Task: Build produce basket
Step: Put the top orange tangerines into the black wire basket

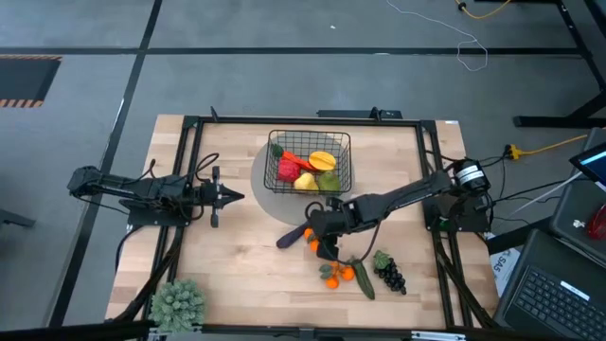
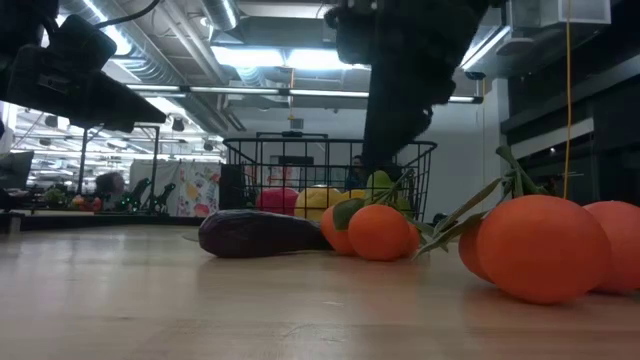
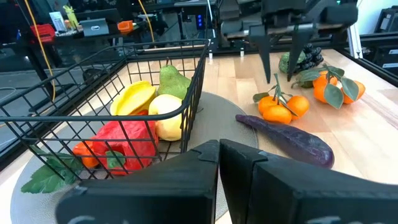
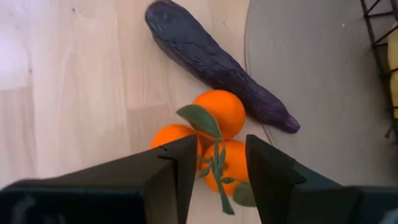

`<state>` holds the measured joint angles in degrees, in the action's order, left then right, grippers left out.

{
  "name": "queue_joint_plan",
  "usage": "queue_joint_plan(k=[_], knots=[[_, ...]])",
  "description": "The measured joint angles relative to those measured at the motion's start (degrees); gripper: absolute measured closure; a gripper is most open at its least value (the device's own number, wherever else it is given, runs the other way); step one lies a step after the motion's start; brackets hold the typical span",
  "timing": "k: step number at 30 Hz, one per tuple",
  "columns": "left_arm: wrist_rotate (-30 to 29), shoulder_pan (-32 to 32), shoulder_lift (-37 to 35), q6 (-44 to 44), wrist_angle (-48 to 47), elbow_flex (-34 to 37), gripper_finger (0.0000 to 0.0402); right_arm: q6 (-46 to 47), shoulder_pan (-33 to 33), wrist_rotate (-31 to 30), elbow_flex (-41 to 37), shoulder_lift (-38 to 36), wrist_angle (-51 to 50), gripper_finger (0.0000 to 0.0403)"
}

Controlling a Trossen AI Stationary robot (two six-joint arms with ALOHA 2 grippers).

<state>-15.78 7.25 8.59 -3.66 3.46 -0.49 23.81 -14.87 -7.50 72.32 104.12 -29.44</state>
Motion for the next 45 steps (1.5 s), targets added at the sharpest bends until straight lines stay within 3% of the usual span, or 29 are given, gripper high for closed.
queue_joint_plan(k=[16, 26, 32, 39, 45], knots=[[0.0, 0.0, 0.0, 0.0, 0.0, 0.0, 0.0398, -1.5, -0.1, 0.0, -7.4, 0.0, 7.5, 0.0276], [0.0, 0.0, 0.0, 0.0, 0.0, 0.0, 0.0398, 0.2, -0.1, 0.1, -8.0, 0.0, 9.1, 0.0278], [0.0, 0.0, 0.0, 0.0, 0.0, 0.0, 0.0398, 0.2, -0.1, 2.0, -8.0, 0.0, 8.9, 0.0318], [0.0, 0.0, 0.0, 0.0, 0.0, 0.0, 0.0398, 1.8, -0.3, 2.6, -8.0, 0.0, 9.2, 0.0394], [0.0, 0.0, 0.0, 0.0, 0.0, 0.0, 0.0398, 2.9, -1.4, 2.7, -5.8, 0.0, 8.1, 0.04]])
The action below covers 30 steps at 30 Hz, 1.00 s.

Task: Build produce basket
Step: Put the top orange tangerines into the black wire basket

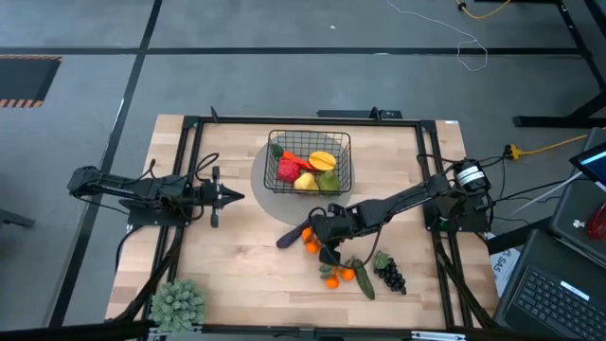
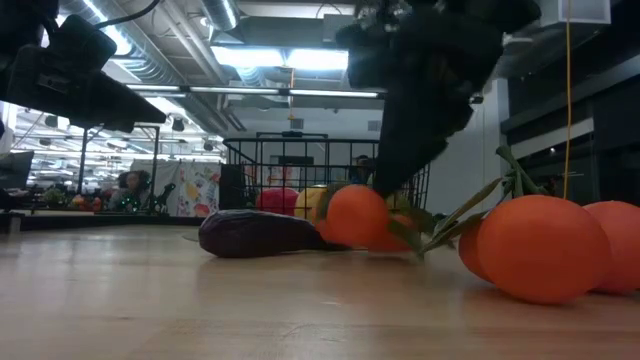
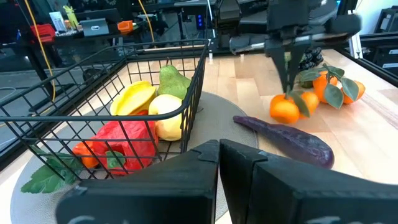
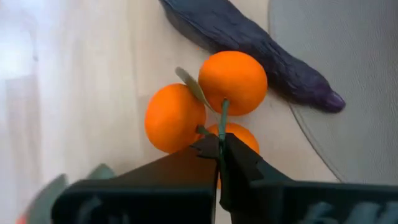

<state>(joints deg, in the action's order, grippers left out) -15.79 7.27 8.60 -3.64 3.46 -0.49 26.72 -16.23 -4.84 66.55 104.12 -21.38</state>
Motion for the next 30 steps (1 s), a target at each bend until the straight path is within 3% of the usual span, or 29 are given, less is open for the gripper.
queue_joint_plan(k=[7, 19, 25, 30], knots=[[0.0, 0.0, 0.0, 0.0, 0.0, 0.0, 0.0398, -3.2, -1.5, -3.0, 7.9, 0.0, -7.4, 0.0402], [0.0, 0.0, 0.0, 0.1, 0.0, 0.0, 0.0398, -18.8, 0.6, -26.9, 25.7, 0.0, -19.9, 0.0403], [0.0, 0.0, 0.0, 0.2, 0.0, 0.0, 0.0398, -24.0, 6.6, -28.0, 30.3, 0.0, -20.6, 0.0403], [0.0, 0.0, 0.0, 0.2, 0.0, 0.0, 0.0398, -24.1, 12.6, -25.0, 30.5, 0.0, -21.2, 0.0403]])
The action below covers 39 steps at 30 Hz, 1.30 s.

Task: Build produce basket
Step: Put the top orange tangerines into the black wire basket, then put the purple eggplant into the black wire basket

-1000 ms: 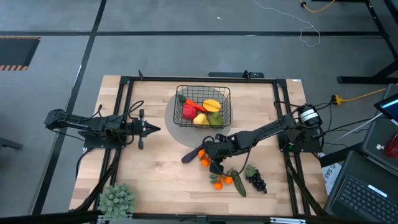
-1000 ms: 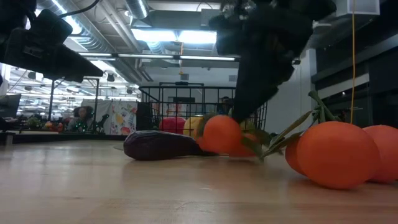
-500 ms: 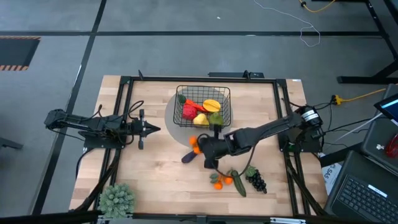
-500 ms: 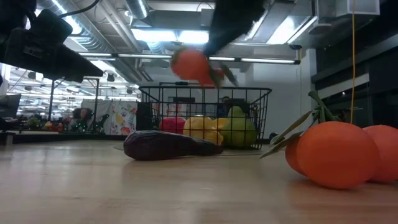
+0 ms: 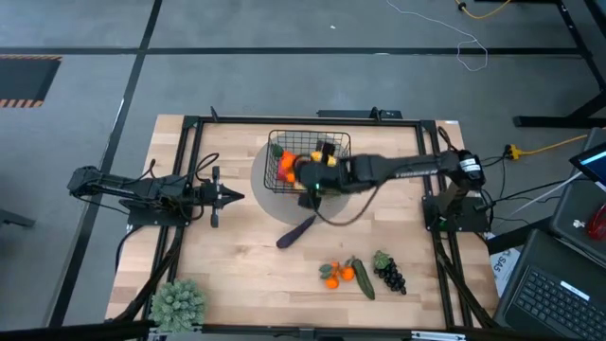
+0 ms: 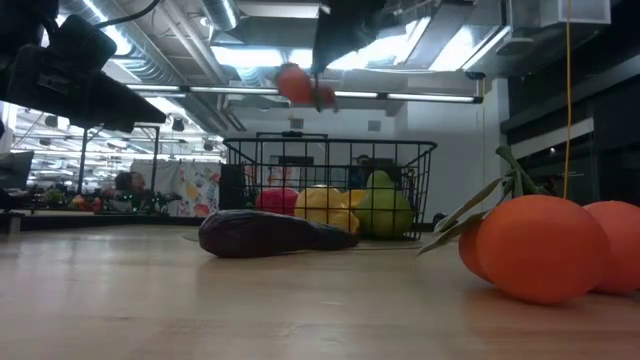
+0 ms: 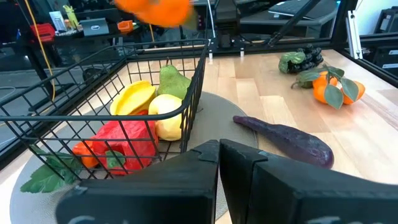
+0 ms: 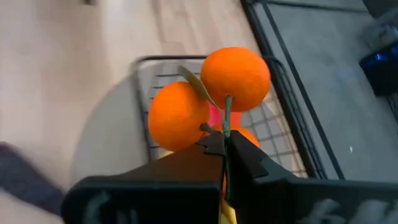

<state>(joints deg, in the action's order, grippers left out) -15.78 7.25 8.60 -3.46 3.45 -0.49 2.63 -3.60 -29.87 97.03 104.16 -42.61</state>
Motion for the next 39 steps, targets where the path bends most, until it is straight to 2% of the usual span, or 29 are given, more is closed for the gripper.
queue_joint_plan(k=[5, 9, 11, 16, 23, 25, 32, 34, 39], knots=[[0.0, 0.0, 0.0, 0.0, 0.0, 0.0, 0.0398, 1.8, 5.3, 0.7, 0.0, 0.0, 0.2, 0.0398], [0.0, 0.0, 0.0, -0.1, 0.0, 0.0, 0.0398, 3.3, 8.6, 9.7, 0.0, 0.0, 0.5, 0.0382], [0.0, 0.0, 0.0, -0.1, 0.0, 0.0, 0.0398, 3.3, 9.7, 12.1, 0.0, 0.0, 1.1, 0.0374], [0.0, 0.0, 0.0, -0.1, 0.0, 0.0, 0.0398, 1.8, 11.4, 12.5, 0.0, 0.0, 1.2, 0.035], [0.0, 0.0, 0.0, -0.1, 0.0, 0.0, 0.0398, 0.8, 11.7, 14.0, 0.0, 0.0, 2.0, 0.0293], [0.0, 0.0, 0.0, -0.1, 0.0, 0.0, 0.0398, 1.6, 11.2, 17.8, 0.0, 0.0, 3.1, 0.0282], [0.0, 0.0, 0.0, -0.1, 0.0, 0.0, 0.0398, 1.4, 9.1, 39.3, 0.0, 0.0, 6.1, 0.0276], [0.0, 0.0, 0.0, -0.1, 0.0, 0.0, 0.0398, 1.4, 8.1, 41.5, 0.0, 0.0, 6.8, 0.0278], [0.0, 0.0, 0.0, -0.1, 0.0, 0.0, 0.0398, -0.3, 5.3, 41.5, 0.0, 0.0, 9.4, 0.0279]])
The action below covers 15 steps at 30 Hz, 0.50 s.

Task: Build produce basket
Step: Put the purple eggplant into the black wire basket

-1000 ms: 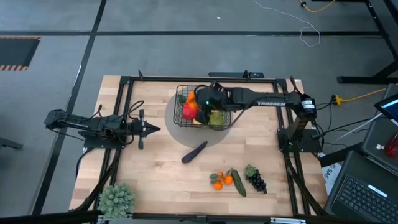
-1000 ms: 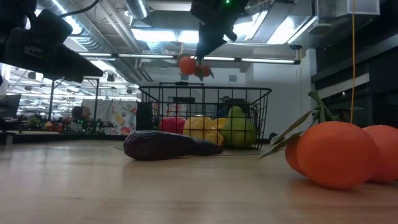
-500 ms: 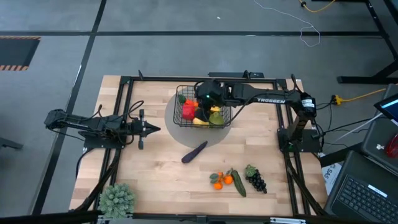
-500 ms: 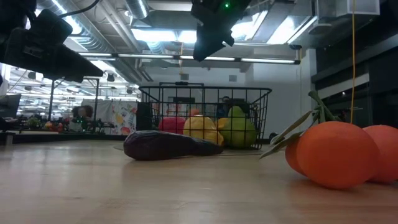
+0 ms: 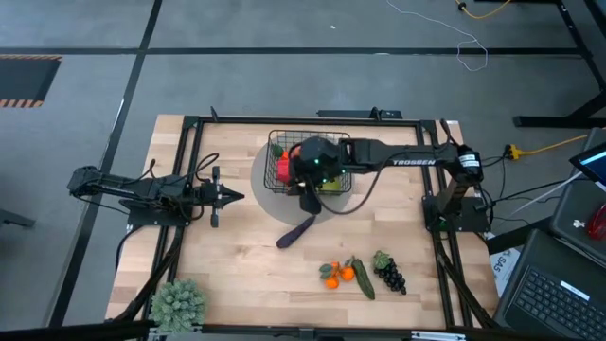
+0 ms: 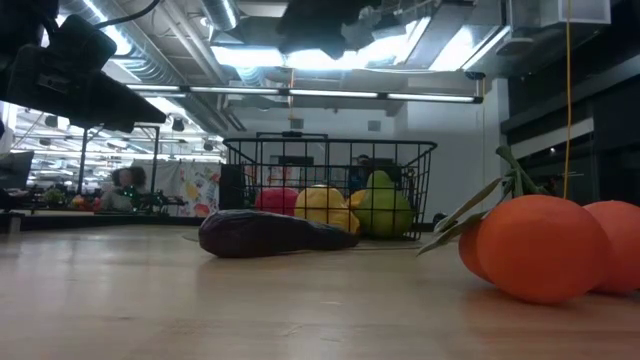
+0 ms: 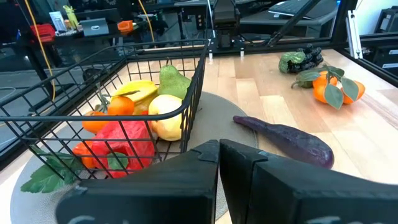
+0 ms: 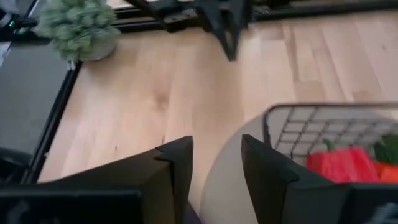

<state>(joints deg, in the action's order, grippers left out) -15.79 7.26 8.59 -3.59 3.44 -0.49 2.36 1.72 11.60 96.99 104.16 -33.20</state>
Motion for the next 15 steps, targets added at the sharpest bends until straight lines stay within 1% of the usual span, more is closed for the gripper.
queue_joint_plan(k=[3, 5, 11, 15], knots=[[0.0, 0.0, 0.0, 0.0, 0.0, 0.0, 0.0398, -5.4, -2.3, 0.1, 0.0, 0.0, 2.3, 0.0279], [0.0, 0.0, 0.0, 0.0, 0.0, 0.0, 0.0398, -7.3, -3.8, 0.1, 0.0, 0.0, 3.3, 0.0279], [0.0, 0.0, 0.0, 0.0, 0.0, 0.0, 0.0398, -6.9, -8.3, 0.4, 0.0, 0.4, 4.7, 0.0279], [0.0, 0.0, 0.0, 0.0, 0.0, 0.0, 0.0398, -7.5, -11.1, 3.0, -0.1, 3.5, 4.3, 0.0279]])
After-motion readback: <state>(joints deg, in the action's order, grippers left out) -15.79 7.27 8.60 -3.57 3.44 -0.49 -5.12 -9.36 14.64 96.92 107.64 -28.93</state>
